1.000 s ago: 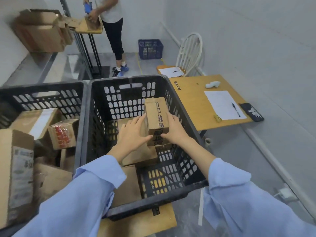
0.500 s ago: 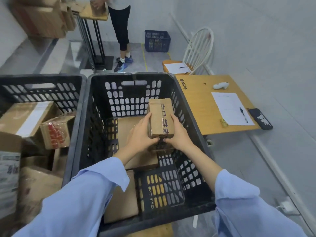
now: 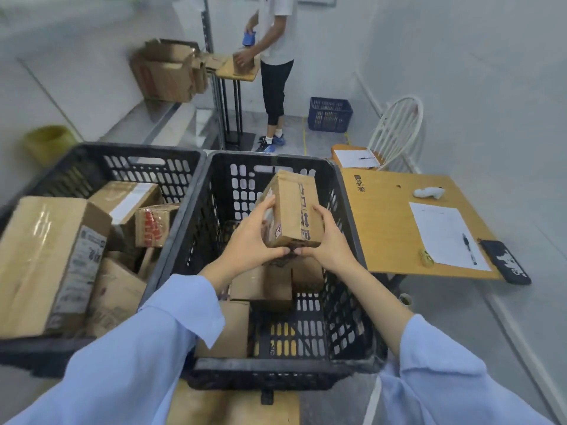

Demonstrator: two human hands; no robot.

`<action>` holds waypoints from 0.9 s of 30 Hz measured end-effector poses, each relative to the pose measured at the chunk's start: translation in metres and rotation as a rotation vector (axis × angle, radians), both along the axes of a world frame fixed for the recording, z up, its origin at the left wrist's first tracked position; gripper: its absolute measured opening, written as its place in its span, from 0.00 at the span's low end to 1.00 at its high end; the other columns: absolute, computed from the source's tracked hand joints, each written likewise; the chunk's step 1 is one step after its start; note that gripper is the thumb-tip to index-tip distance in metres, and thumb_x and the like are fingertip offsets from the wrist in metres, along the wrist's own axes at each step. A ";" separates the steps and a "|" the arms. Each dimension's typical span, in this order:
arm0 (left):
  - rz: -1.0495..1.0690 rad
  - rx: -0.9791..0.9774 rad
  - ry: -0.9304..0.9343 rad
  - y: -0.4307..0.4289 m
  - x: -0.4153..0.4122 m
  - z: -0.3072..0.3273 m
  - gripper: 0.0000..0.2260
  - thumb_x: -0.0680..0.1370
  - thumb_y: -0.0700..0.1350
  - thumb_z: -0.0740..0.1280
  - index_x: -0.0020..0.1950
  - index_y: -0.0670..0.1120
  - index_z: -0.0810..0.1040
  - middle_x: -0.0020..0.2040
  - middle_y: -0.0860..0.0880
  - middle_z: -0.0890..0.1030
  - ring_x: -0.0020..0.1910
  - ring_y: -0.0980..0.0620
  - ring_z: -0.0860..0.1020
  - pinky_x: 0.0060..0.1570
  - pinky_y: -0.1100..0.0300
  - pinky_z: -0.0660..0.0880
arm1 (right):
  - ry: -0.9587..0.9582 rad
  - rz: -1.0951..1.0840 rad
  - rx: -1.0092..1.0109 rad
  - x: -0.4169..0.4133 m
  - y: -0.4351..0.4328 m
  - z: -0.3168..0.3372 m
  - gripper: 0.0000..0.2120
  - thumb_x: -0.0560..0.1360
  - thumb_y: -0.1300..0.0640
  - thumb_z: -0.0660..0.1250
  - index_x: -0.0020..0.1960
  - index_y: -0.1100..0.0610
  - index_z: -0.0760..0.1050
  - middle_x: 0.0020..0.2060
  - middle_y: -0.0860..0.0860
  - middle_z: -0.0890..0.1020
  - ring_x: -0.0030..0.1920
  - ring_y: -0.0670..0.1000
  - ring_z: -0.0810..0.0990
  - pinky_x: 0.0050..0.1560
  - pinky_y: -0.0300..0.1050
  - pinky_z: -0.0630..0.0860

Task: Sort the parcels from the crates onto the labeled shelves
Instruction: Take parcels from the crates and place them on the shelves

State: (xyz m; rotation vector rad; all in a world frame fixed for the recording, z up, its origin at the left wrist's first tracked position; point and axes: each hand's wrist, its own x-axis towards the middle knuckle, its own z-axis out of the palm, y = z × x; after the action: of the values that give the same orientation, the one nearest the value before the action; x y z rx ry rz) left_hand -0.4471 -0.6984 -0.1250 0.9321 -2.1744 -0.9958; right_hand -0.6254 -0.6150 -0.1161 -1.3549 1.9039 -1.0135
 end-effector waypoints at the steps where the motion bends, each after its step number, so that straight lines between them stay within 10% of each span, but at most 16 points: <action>1: 0.017 0.003 0.017 0.005 0.005 0.008 0.46 0.67 0.52 0.79 0.78 0.53 0.56 0.76 0.56 0.64 0.70 0.57 0.67 0.64 0.62 0.66 | -0.003 0.029 -0.024 0.001 0.002 0.005 0.49 0.67 0.59 0.80 0.78 0.50 0.54 0.74 0.49 0.66 0.72 0.48 0.64 0.70 0.49 0.64; 11: 0.164 -0.151 0.070 0.082 0.043 0.062 0.41 0.69 0.48 0.79 0.77 0.49 0.62 0.71 0.56 0.65 0.68 0.58 0.67 0.65 0.56 0.71 | -0.106 0.282 -0.214 0.018 0.037 0.043 0.52 0.64 0.57 0.82 0.78 0.47 0.53 0.69 0.42 0.66 0.69 0.46 0.68 0.68 0.44 0.67; 20: 0.296 -0.235 -0.019 0.142 0.078 0.093 0.43 0.68 0.44 0.79 0.76 0.54 0.60 0.74 0.55 0.64 0.60 0.59 0.74 0.50 0.72 0.70 | -0.146 0.435 -0.355 0.026 0.075 0.073 0.32 0.71 0.60 0.76 0.71 0.45 0.68 0.65 0.40 0.73 0.66 0.40 0.71 0.62 0.43 0.74; 27: 0.428 -0.362 -0.006 0.177 0.111 0.119 0.37 0.68 0.43 0.78 0.73 0.53 0.64 0.70 0.56 0.67 0.65 0.56 0.70 0.62 0.64 0.70 | -0.137 0.632 -0.363 0.041 0.095 0.103 0.29 0.74 0.60 0.73 0.70 0.44 0.69 0.66 0.41 0.72 0.67 0.44 0.71 0.63 0.46 0.73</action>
State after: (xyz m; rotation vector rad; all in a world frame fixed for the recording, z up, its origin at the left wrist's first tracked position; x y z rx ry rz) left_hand -0.3356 -0.5214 -0.0056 1.1499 -1.9498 -0.3817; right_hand -0.5843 -0.5204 -0.0126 -1.8699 1.0935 -1.1023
